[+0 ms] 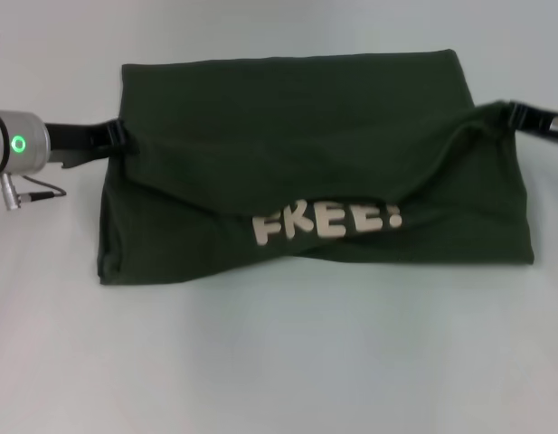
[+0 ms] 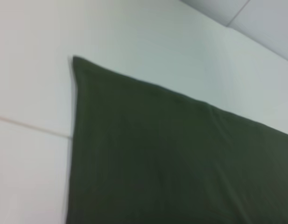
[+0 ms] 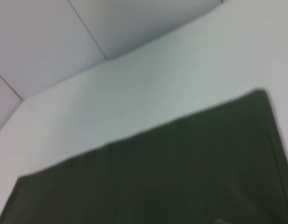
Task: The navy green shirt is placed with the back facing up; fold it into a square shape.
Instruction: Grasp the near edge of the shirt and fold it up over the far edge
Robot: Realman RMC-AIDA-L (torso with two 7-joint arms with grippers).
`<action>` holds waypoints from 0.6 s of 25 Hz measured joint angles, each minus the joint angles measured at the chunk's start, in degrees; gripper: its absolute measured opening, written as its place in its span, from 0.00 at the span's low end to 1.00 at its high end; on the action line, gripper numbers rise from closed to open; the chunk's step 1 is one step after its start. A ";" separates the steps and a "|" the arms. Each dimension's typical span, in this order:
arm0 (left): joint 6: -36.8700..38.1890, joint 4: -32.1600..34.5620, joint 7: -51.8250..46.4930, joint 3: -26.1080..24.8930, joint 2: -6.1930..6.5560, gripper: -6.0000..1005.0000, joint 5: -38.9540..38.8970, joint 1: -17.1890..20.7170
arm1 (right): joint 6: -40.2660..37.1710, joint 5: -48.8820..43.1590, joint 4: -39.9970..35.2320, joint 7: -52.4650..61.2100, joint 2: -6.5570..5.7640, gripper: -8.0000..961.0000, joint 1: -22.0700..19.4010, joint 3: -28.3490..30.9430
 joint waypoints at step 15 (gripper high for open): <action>-9.41 -1.04 4.66 4.49 -0.58 0.09 -0.05 -2.22 | 14.03 -1.01 3.79 -0.12 0.71 0.14 3.62 -7.63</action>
